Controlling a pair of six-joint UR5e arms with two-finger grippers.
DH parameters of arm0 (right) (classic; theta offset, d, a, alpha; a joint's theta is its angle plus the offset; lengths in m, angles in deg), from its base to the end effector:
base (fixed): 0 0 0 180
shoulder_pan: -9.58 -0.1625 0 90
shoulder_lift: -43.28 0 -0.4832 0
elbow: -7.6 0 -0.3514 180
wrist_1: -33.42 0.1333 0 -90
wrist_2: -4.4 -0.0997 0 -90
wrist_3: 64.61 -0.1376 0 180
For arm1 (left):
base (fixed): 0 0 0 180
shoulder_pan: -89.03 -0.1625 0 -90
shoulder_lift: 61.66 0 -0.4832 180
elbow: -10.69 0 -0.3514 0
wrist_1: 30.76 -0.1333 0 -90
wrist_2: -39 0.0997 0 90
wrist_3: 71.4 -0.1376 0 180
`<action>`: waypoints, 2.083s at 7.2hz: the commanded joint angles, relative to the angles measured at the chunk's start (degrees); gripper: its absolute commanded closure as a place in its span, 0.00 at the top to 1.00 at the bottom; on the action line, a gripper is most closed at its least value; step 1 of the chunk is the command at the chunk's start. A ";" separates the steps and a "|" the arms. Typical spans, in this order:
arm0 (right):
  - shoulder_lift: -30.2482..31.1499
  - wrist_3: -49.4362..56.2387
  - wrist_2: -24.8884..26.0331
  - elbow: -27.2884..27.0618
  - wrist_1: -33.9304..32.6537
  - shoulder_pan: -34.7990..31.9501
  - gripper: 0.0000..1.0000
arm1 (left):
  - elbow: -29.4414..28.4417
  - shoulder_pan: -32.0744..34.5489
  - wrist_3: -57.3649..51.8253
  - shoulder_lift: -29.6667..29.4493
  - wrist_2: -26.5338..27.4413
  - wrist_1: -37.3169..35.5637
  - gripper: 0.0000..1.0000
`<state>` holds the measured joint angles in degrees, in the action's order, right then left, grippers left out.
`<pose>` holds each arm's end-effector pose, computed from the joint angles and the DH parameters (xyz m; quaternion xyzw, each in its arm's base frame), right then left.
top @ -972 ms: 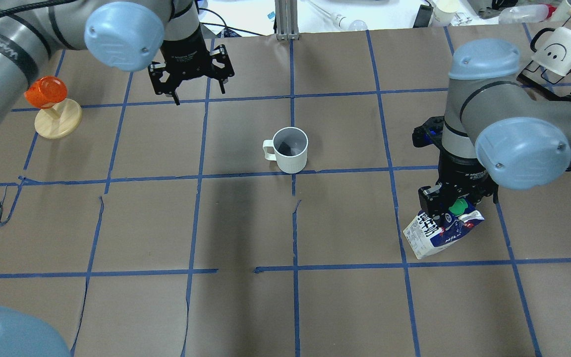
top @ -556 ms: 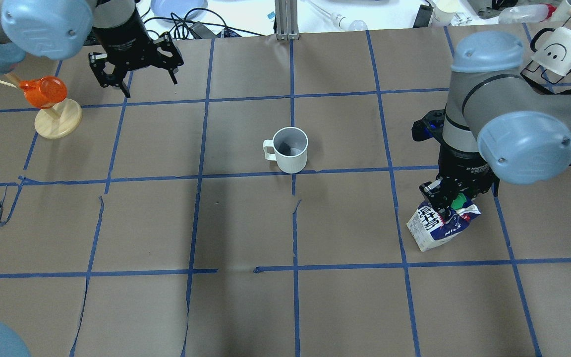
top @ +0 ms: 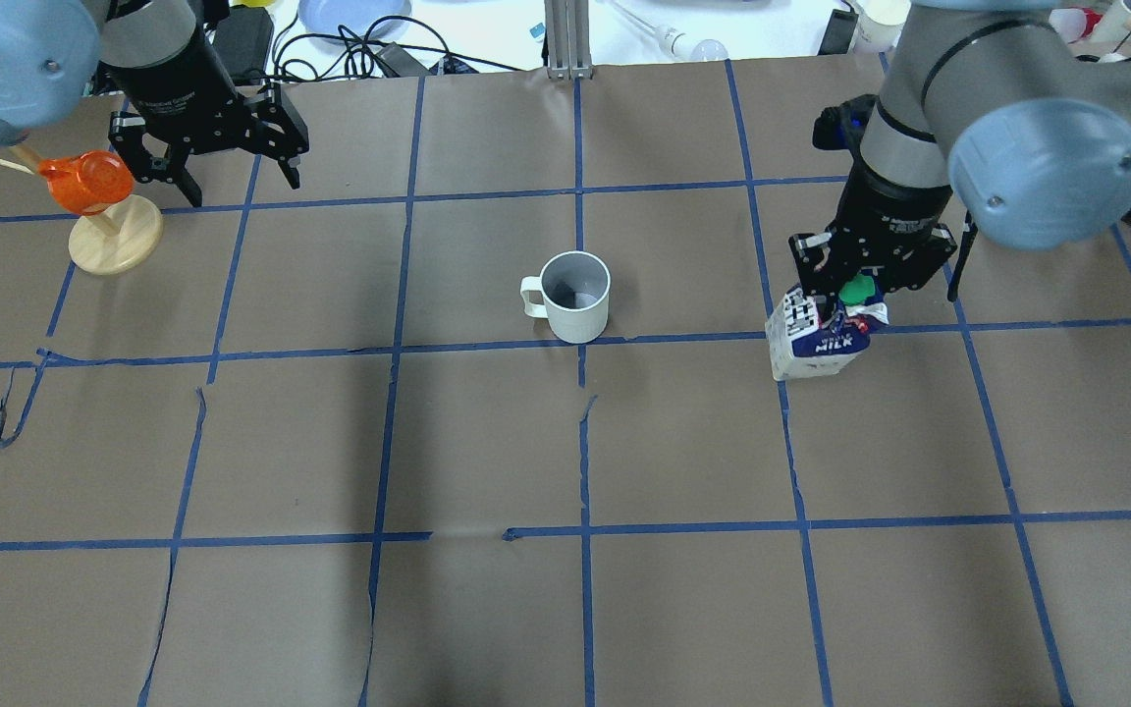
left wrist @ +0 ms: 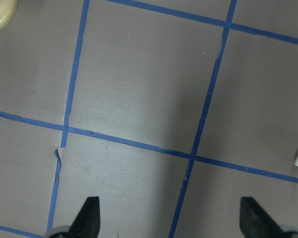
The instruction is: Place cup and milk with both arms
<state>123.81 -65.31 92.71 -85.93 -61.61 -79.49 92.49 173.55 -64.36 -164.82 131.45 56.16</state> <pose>0.1292 -0.5037 0.4100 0.0152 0.9974 0.0695 0.0149 -0.0738 -0.5649 0.4620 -0.1087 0.9937 0.0161 0.0216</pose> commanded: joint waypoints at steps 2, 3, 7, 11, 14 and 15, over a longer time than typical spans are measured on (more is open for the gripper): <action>-12.81 -14.64 -0.87 12.74 -2.70 -8.91 0.41 | 0.20 -2.50 -2.01 0.76 -0.17 -0.09 1.00; -14.50 -16.33 -4.26 12.93 -4.19 -9.10 0.43 | 0.29 -3.29 -7.16 1.11 0.09 0.43 1.00; -14.62 -12.85 -6.49 13.11 -0.89 -9.28 0.45 | 0.82 -3.30 -7.48 1.38 -0.25 0.70 1.00; -13.91 -10.29 -6.06 13.72 -2.18 -9.02 1.00 | 0.91 -3.21 -7.39 2.78 -0.52 4.48 1.00; -4.89 -9.41 -3.24 15.49 -0.87 -6.57 1.00 | 0.82 -2.16 -7.30 4.36 -0.78 4.39 1.00; -1.81 -4.88 -3.33 15.05 3.84 -3.51 1.00 | 0.82 -2.07 -7.22 5.32 -1.31 4.30 1.00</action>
<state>117.97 -73.80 89.25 -70.60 -61.65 -85.79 93.31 171.27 -71.65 -160.53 130.57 60.54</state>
